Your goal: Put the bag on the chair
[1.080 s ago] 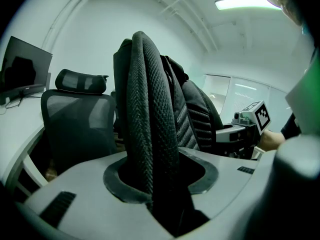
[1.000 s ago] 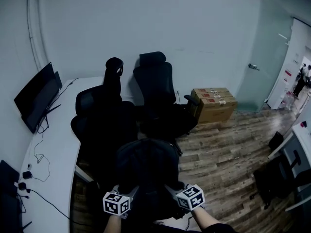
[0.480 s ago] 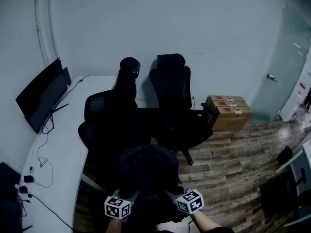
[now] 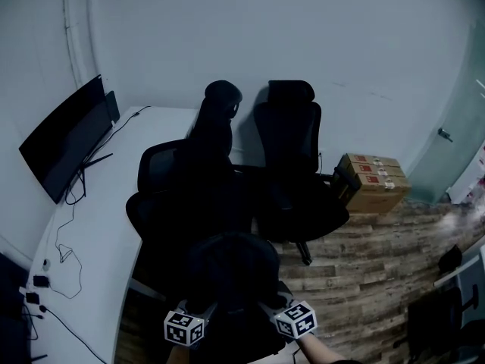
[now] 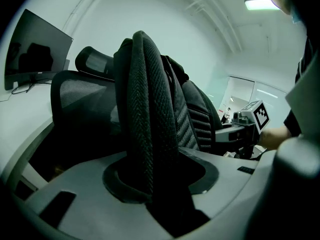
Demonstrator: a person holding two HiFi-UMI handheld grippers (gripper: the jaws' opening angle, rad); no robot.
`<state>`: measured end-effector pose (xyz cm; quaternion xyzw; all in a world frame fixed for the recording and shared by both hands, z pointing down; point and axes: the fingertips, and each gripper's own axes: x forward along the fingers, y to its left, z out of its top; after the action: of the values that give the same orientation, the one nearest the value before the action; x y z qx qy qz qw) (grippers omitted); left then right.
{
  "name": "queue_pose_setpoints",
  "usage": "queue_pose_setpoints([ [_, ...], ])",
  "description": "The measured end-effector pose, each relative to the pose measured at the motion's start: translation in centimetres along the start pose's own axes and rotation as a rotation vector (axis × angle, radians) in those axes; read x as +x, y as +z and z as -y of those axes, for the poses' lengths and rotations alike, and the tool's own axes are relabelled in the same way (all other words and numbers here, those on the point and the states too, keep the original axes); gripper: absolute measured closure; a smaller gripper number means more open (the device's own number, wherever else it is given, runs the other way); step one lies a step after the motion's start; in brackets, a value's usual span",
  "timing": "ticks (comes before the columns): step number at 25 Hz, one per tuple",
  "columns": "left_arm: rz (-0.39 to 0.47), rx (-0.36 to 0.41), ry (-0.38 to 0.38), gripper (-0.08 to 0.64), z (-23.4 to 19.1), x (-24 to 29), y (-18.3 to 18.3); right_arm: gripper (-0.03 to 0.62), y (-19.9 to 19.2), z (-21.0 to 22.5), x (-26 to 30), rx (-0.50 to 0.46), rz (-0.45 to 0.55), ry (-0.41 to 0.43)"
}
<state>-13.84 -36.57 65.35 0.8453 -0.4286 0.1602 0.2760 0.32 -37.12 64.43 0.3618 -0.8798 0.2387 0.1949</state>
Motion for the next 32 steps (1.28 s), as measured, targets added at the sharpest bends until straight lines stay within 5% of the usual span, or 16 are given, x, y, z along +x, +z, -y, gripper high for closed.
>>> queue_pose_setpoints([
  [14, -0.027, -0.009, 0.015, 0.374, -7.7, 7.5, -1.9, 0.479, -2.1, 5.5, 9.3, 0.012, -0.013, -0.003],
  [32, -0.104, -0.102, 0.014, 0.339, -13.9, 13.4, -7.0, 0.461, -6.4, 9.5, 16.6, 0.035, -0.146, -0.019],
])
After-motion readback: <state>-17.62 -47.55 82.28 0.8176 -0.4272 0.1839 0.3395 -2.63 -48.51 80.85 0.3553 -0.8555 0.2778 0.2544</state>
